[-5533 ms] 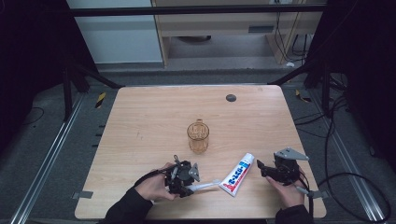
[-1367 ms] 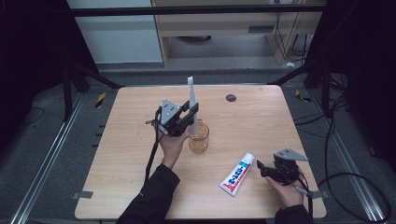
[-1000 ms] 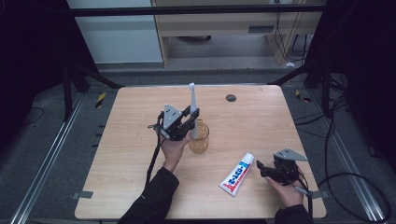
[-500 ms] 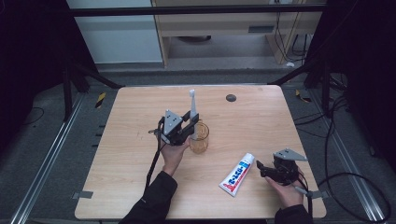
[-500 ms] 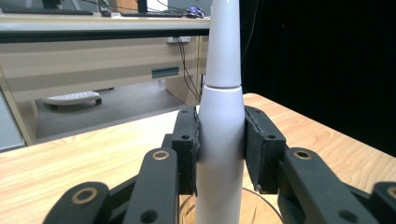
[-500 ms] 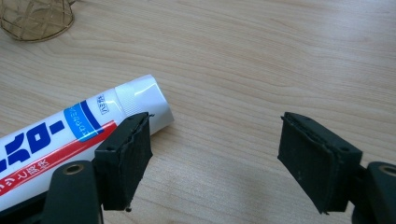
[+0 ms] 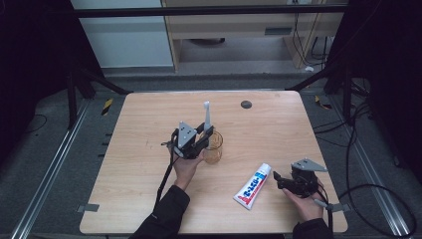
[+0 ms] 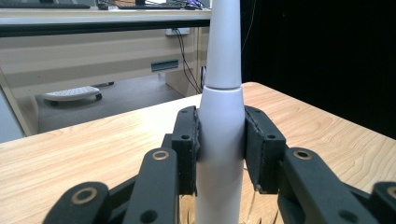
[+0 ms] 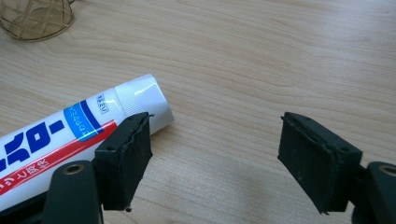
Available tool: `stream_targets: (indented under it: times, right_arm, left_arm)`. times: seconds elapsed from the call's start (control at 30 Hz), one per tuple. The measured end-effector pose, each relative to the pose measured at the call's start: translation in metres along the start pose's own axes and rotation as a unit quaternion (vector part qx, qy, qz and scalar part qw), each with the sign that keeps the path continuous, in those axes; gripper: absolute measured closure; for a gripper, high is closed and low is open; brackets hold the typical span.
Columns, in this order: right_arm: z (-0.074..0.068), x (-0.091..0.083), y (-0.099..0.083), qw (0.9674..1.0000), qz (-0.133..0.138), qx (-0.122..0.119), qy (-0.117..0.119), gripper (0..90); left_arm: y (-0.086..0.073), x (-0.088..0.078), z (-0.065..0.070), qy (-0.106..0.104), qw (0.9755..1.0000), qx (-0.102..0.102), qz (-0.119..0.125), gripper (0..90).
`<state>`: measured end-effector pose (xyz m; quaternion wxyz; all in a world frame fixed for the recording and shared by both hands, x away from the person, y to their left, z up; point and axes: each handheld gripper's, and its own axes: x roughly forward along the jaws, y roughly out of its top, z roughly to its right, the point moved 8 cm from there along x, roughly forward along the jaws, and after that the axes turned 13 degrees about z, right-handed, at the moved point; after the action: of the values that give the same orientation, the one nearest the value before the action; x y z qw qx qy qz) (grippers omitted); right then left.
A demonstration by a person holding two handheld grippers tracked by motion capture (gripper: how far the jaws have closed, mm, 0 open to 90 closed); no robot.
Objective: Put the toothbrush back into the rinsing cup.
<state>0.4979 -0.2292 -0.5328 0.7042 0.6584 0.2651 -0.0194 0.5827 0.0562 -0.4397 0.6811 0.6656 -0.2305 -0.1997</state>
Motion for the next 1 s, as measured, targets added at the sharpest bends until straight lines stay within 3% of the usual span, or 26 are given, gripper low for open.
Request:
stream_targets:
  times: [1.0]
  right_arm:
    - [0.0, 0.0, -0.001, 1.0, -0.002, 0.002, 0.0, 25.4]
  left_arm:
    - [-0.026, -0.008, 0.002, 0.0, 0.9997, 0.007, -0.025, 66.9]
